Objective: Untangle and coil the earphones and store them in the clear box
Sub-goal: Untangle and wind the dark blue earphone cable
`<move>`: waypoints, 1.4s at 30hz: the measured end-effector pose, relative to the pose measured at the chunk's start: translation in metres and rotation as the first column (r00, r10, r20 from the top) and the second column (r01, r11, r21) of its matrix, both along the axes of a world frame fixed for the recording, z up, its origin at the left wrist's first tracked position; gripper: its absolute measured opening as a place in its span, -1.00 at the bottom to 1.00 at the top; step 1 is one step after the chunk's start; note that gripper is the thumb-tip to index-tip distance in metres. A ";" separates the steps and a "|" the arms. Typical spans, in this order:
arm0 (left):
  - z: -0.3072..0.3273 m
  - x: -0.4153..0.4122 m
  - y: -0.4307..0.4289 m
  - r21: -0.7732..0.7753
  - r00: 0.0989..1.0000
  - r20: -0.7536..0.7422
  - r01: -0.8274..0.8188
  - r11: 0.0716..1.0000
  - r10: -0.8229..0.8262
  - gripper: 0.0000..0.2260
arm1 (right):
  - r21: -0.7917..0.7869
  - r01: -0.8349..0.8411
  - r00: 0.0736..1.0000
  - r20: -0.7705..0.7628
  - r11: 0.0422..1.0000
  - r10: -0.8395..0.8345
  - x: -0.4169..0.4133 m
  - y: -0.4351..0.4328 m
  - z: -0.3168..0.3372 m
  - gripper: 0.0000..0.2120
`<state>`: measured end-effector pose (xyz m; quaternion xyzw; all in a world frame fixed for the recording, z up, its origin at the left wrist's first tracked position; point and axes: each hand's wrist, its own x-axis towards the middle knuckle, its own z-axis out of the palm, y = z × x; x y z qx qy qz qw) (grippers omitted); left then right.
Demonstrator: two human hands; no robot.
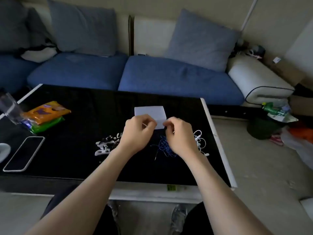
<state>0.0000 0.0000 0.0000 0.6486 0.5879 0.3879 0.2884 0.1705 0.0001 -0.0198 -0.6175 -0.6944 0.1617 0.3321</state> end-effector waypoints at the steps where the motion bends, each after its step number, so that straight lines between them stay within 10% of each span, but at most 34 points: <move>1: -0.011 0.000 0.005 -0.005 1.000 0.008 -0.007 1.000 0.008 -0.81 | -0.071 0.036 0.998 0.045 0.997 -0.033 0.002 0.006 -0.015 -0.75; 21: -0.072 0.007 0.091 -0.361 0.856 -0.409 0.166 0.918 -0.316 -0.70 | -0.477 0.094 0.766 0.595 0.874 0.243 -0.014 0.065 -0.112 -0.81; 28: -0.070 0.004 0.084 -0.330 0.878 -0.394 0.139 0.934 -0.270 -0.50 | -0.261 -0.002 0.997 -0.078 0.965 -0.019 -0.010 0.058 -0.074 -0.84; 34: -0.064 0.011 0.079 -0.264 0.967 -0.104 0.201 0.944 -0.235 -0.71 | -0.177 -0.006 0.715 -0.688 0.984 -0.120 -0.007 0.050 -0.053 -0.85; 42: -0.040 0.023 0.078 -0.390 0.793 0.609 0.313 0.866 -0.013 -0.79 | -0.240 0.088 0.586 -0.773 0.967 -0.245 -0.001 0.047 -0.032 -0.80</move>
